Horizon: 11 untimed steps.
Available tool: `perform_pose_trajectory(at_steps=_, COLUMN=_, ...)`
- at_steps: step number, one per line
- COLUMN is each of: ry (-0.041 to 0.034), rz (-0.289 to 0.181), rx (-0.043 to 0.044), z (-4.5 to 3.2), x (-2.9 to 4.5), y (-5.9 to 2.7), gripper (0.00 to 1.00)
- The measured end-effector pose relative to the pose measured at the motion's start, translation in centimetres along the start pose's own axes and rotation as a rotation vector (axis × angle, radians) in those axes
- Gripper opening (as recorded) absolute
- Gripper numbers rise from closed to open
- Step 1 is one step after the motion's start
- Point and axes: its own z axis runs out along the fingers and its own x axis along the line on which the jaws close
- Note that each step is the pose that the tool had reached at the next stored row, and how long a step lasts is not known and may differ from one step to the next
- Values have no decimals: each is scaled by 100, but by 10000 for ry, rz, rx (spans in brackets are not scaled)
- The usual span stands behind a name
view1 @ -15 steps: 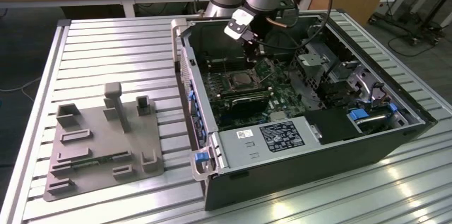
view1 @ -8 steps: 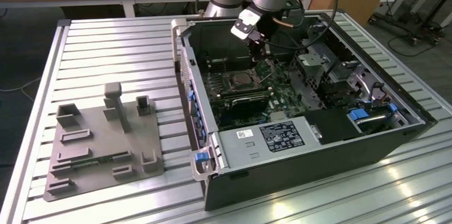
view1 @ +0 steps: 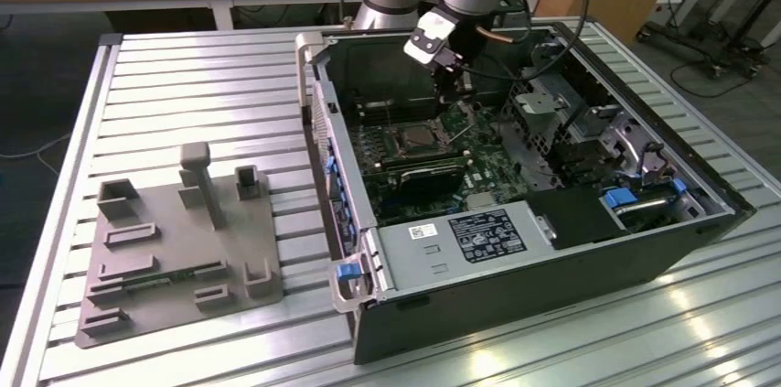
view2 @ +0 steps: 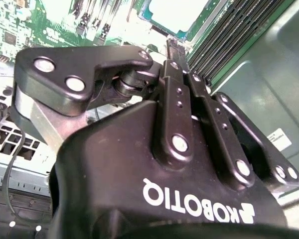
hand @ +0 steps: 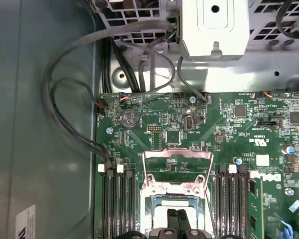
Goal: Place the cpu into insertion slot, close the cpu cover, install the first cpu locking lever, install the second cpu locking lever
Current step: 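Close the cpu cover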
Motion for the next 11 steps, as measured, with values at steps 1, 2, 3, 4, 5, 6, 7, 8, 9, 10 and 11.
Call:
perform_pose_trajectory(at_steps=1, ry=0, rz=-1, rx=0, z=-11, x=0, y=1, gripper=10)
perform_pose_trajectory(at_steps=2, ry=0, rz=-2, rx=0, z=-24, x=0, y=3, gripper=10)
perform_pose_trajectory(at_steps=3, ry=0, rz=-2, rx=0, z=-35, x=0, y=5, gripper=10)
perform_pose_trajectory(at_steps=4, ry=0, rz=-2, rx=0, z=-44, x=0, y=8, gripper=10)
perform_pose_trajectory(at_steps=5, ry=0, rz=0, rx=0, z=-50, x=1, y=11, gripper=10)
perform_pose_trajectory(at_steps=6, ry=0, rz=-1, rx=0, z=-54, x=1, y=15, gripper=10)
perform_pose_trajectory(at_steps=7, ry=3, rz=-1, rx=-1, z=-54, x=1, y=19, gripper=10)
perform_pose_trajectory(at_steps=8, ry=3, rz=-1, rx=-1, z=-54, x=1, y=26, gripper=10)
perform_pose_trajectory(at_steps=9, ry=1, rz=1, rx=0, z=-55, x=1, y=39, gripper=10)
perform_pose_trajectory(at_steps=10, ry=0, rz=1, rx=1, z=-55, x=2, y=58, gripper=10)
perform_pose_trajectory(at_steps=11, ry=0, rz=1, rx=0, z=-54, x=2, y=82, gripper=10)
